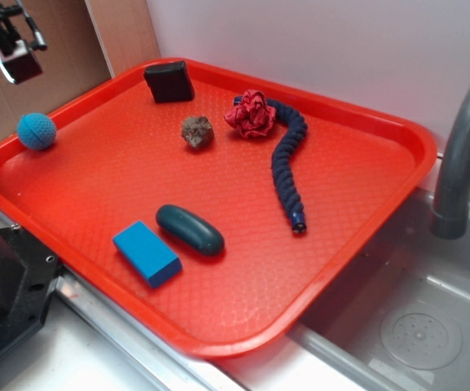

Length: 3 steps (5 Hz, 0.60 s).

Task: Grab the blue ball.

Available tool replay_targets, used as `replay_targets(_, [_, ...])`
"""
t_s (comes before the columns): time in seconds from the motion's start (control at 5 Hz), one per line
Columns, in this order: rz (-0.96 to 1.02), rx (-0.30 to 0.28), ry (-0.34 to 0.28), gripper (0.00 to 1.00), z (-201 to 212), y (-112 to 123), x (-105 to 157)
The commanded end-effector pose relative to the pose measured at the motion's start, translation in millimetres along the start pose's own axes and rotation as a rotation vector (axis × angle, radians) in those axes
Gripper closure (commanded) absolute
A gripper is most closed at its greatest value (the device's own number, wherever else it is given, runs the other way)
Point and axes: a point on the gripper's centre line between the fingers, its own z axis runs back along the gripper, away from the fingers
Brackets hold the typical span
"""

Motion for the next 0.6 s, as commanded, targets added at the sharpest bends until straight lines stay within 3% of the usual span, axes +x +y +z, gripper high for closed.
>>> replay_targets(0.0, [0.042,0.043,-0.096,0.00,-35.1,-5.4,-0.7])
replay_targets(0.2, [0.092,0.145,-0.109,0.00,-46.2,1.8,11.6])
replay_targets(0.4, [0.143,0.195,-0.090,0.00,-56.7,7.0,21.5])
